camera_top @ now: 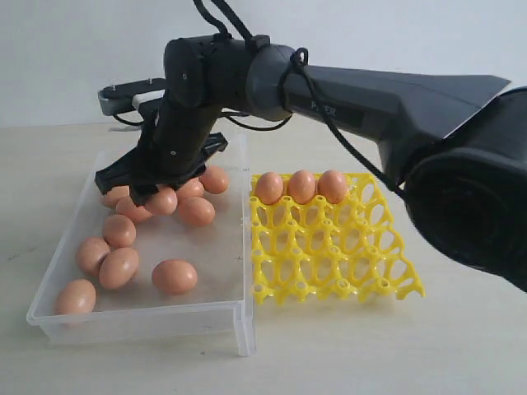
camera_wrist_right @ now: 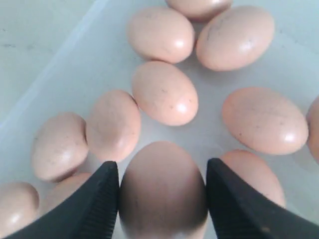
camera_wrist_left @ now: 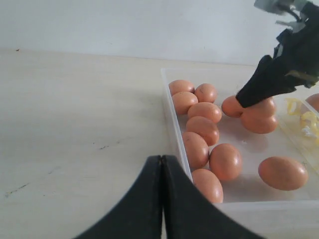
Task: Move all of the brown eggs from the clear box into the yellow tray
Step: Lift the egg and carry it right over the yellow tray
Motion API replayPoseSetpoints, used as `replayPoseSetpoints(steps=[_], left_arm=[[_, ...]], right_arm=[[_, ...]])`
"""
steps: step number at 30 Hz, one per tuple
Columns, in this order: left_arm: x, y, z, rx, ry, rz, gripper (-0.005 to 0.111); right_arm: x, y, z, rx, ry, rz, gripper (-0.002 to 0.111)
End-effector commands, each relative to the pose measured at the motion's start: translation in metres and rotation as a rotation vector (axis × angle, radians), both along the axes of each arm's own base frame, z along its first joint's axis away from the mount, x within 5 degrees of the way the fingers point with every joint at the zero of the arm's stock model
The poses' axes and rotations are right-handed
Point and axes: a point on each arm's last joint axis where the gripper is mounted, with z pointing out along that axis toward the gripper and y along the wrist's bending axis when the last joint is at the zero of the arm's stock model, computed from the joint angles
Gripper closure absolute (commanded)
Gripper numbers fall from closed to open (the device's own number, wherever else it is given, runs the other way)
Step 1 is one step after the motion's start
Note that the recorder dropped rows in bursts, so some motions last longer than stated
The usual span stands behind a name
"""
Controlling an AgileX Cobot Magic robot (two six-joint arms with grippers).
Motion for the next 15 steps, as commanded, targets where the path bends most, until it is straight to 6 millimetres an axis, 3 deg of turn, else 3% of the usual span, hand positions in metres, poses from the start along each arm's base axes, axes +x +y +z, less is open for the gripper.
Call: replayPoseSetpoints(steps=[1,4,9,12,15], left_arm=[[0.0,0.0,0.002,-0.001,-0.016,0.002,0.107],[0.0,0.0,0.002,-0.001,-0.016,0.002,0.107],[0.0,0.0,0.002,-0.001,-0.016,0.002,0.107],[0.0,0.0,0.002,-0.001,-0.016,0.002,0.107],[0.0,0.0,0.002,-0.001,-0.016,0.002,0.107]], right_arm=[[-0.01,-0.001,0.034,0.099,-0.141,0.011,0.108],[-0.019,-0.009,0.052,0.15,-0.222,0.008,0.108],[-0.046,-0.041,0.082,0.227,-0.383,-0.005,0.108],[-0.062,-0.079,0.091,0.28,-0.473,-0.054,0.108],[-0.078,-0.13,0.091,0.32,-0.56,-0.138,0.108]])
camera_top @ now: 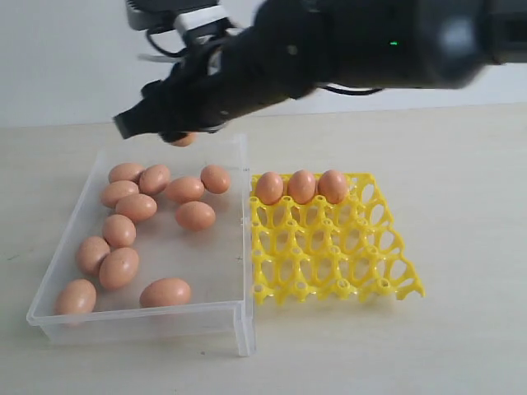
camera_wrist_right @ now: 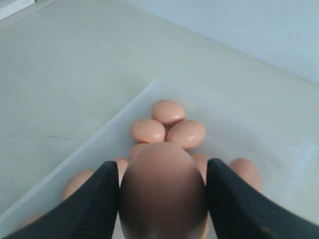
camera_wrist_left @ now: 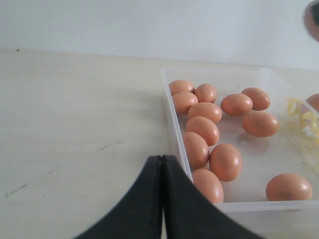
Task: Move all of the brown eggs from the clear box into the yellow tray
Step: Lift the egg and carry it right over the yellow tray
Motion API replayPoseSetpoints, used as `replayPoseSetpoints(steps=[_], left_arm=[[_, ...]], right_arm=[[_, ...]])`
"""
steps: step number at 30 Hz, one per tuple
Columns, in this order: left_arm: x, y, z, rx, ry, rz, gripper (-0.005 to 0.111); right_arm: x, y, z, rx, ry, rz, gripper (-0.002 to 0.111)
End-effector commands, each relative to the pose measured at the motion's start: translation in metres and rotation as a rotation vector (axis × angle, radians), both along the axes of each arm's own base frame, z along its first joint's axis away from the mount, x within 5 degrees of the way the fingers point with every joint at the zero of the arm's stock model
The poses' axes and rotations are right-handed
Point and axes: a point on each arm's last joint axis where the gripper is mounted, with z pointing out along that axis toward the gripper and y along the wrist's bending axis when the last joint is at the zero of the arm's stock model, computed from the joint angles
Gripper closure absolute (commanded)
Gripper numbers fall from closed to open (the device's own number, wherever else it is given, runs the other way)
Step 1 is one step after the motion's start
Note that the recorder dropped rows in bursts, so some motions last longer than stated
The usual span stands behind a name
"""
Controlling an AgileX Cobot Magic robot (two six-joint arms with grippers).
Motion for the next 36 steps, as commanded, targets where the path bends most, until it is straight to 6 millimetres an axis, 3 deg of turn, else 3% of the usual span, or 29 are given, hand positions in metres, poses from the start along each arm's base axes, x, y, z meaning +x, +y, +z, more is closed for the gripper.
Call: replayPoseSetpoints(steps=[1,4,7,12,16,23,31,36], left_arm=[[0.0,0.0,0.002,-0.001,-0.016,0.002,0.107],[0.0,0.0,0.002,-0.001,-0.016,0.002,0.107],[0.0,0.0,0.002,-0.001,-0.016,0.002,0.107],[0.0,0.0,0.002,-0.001,-0.016,0.002,0.107],[0.0,0.0,0.002,-0.001,-0.016,0.002,0.107],[0.0,0.0,0.002,-0.001,-0.016,0.002,0.107],[0.0,0.0,0.002,-0.001,-0.016,0.002,0.107],[0.0,0.0,0.002,-0.001,-0.016,0.002,0.107]], right_arm=[[-0.018,-0.074,-0.003,0.073,-0.135,-0.125,0.108],[-0.02,-0.125,-0.02,0.066,-0.111,-0.26,0.108],[-0.012,-0.158,-0.031,0.048,-0.1,-0.36,0.108],[0.01,-0.187,-0.042,0.045,-0.121,-0.469,0.108],[0.028,-0.208,-0.073,0.045,-0.047,-0.571,0.108],[0.05,-0.208,-0.11,-0.016,0.024,-0.573,0.108],[0.075,-0.201,-0.114,0.019,0.046,-0.588,0.108],[0.076,-0.198,-0.117,0.017,0.048,-0.579,0.108]])
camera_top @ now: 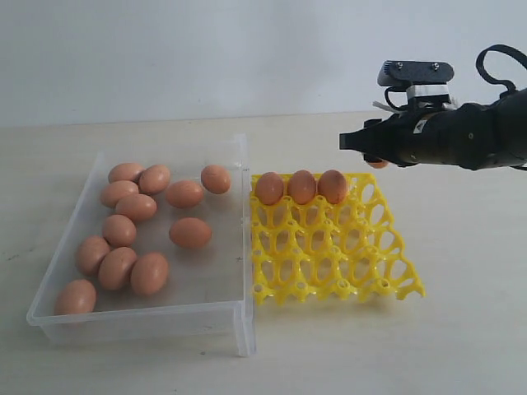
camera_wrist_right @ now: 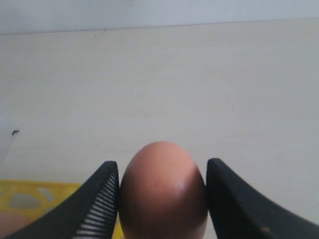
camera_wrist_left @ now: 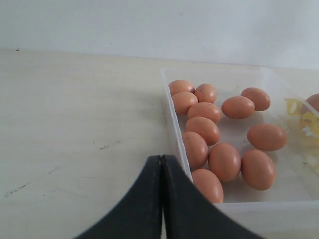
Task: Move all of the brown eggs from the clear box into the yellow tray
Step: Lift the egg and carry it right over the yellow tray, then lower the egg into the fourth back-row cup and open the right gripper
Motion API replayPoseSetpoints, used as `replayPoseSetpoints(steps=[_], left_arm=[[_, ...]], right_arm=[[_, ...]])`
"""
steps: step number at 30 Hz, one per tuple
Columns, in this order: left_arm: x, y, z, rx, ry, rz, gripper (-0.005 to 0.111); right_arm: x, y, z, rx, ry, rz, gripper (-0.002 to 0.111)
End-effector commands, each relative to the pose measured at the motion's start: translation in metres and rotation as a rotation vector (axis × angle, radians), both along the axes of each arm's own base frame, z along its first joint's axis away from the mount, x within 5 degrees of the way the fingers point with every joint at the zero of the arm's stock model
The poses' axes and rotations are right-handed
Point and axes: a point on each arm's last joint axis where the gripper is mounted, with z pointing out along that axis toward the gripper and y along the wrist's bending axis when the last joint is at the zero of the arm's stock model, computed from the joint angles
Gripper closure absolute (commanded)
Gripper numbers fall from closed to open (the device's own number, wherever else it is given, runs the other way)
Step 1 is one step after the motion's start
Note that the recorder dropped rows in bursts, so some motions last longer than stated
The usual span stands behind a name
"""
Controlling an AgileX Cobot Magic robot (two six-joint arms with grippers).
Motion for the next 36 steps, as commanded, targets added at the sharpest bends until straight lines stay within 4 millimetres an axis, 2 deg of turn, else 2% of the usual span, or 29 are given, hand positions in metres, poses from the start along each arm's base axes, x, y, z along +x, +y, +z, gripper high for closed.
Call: replayPoseSetpoints(steps=[1,8,17,29,32,36], left_arm=[[0.0,0.0,0.002,-0.001,-0.016,0.002,0.107],[0.0,0.0,0.002,-0.001,-0.016,0.002,0.107],[0.0,0.0,0.002,-0.001,-0.016,0.002,0.107],[0.0,0.0,0.002,-0.001,-0.016,0.002,0.107],[0.0,0.0,0.002,-0.001,-0.016,0.002,0.107],[0.0,0.0,0.002,-0.001,-0.016,0.002,0.107]], right_arm=[[0.001,0.005,0.003,-0.018,-0.018,0.034,0.108],[-0.001,0.015,0.002,-0.035,-0.027,0.078,0.108],[-0.001,0.015,-0.022,-0.052,0.045,0.079,0.108],[-0.001,0.015,-0.025,-0.054,0.052,0.079,0.108],[-0.001,0.015,-0.025,-0.055,0.054,0.079,0.1],[-0.001,0.015,-0.026,-0.057,0.064,0.08,0.077]])
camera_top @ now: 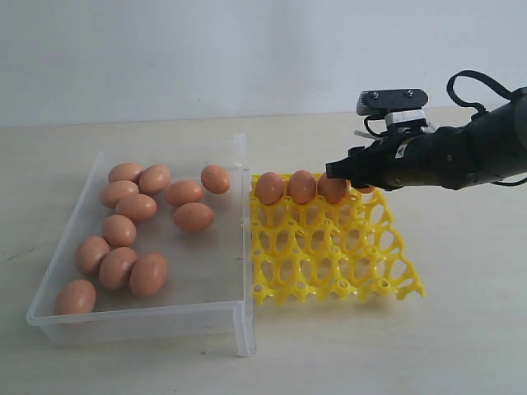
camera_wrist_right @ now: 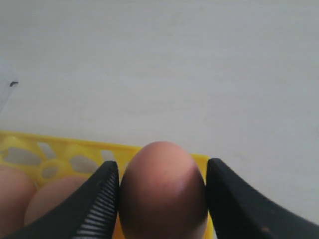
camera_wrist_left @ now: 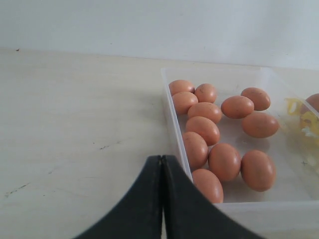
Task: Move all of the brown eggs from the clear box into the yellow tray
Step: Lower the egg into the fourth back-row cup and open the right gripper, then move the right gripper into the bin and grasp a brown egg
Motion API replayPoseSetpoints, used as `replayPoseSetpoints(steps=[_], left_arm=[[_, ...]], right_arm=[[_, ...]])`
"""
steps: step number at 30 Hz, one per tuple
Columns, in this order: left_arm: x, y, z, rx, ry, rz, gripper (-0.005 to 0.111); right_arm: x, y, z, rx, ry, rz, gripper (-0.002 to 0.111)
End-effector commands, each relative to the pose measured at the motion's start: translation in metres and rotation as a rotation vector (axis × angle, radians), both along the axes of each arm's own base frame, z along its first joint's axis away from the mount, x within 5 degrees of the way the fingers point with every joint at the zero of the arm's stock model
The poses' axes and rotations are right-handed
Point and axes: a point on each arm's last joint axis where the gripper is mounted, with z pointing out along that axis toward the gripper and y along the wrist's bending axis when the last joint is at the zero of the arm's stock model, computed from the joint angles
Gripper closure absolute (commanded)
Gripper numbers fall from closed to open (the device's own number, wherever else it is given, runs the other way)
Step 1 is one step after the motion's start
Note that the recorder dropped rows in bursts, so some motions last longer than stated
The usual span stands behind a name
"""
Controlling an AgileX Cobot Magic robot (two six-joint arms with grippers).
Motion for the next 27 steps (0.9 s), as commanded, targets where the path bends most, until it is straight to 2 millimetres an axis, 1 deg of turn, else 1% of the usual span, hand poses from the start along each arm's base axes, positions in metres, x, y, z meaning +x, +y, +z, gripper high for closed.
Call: replayPoseSetpoints(steps=[1,3,6,11,13,15,17,18,19,20,21,22,23,24,25,26,27], left_arm=[[0.0,0.0,0.002,-0.001,-0.016,0.002,0.107],[0.0,0.0,0.002,-0.001,-0.016,0.002,0.107],[0.0,0.0,0.002,-0.001,-0.016,0.002,0.107],[0.0,0.0,0.002,-0.001,-0.016,0.002,0.107],[0.0,0.0,0.002,-0.001,-0.016,0.002,0.107],[0.0,0.0,0.002,-0.001,-0.016,0.002,0.107],[0.0,0.0,0.002,-0.001,-0.016,0.002,0.107],[0.0,0.0,0.002,-0.001,-0.016,0.002,0.107],[0.0,0.0,0.002,-0.001,-0.016,0.002,0.107],[0.0,0.0,0.002,-0.001,-0.016,0.002,0.107],[0.0,0.0,0.002,-0.001,-0.016,0.002,0.107],[0.0,0.0,0.002,-0.001,-0.016,0.002,0.107],[0.0,0.0,0.002,-0.001,-0.016,0.002,0.107],[0.0,0.0,0.002,-0.001,-0.016,0.002,0.107],[0.0,0.0,0.002,-0.001,-0.016,0.002,0.107],[0.0,0.0,0.002,-0.001,-0.016,0.002,0.107],[0.0,0.0,0.002,-0.001,-0.016,0.002,0.107]], right_arm=[[0.001,0.001,0.003,-0.005,-0.008,0.01,0.071],[0.001,0.001,0.003,-0.003,-0.006,0.007,0.06],[0.001,0.001,0.003,-0.003,-0.005,0.007,0.053],[0.001,0.001,0.002,-0.003,0.003,0.005,0.051],[0.0,0.001,0.005,-0.004,0.006,0.005,0.051],[-0.001,0.001,0.011,-0.002,0.001,0.005,0.051],[-0.003,0.0,0.025,0.002,-0.014,0.006,0.051],[-0.005,0.0,0.037,0.009,-0.03,0.005,0.052],[-0.007,0.001,0.045,0.013,-0.04,0.01,0.052],[-0.014,0.007,0.06,0.017,-0.052,0.031,0.052],[-0.023,0.018,0.075,0.023,-0.063,0.066,0.052],[-0.028,0.026,0.082,0.023,-0.067,0.091,0.053],[-0.039,0.043,0.091,0.019,-0.047,0.145,0.056],[-0.045,0.054,0.096,0.005,-0.01,0.182,0.061],[-0.057,0.079,0.104,-0.039,0.054,0.275,0.069],[-0.063,0.092,0.107,-0.058,0.077,0.327,0.073],[-0.074,0.119,0.113,-0.094,0.118,0.451,0.079]])
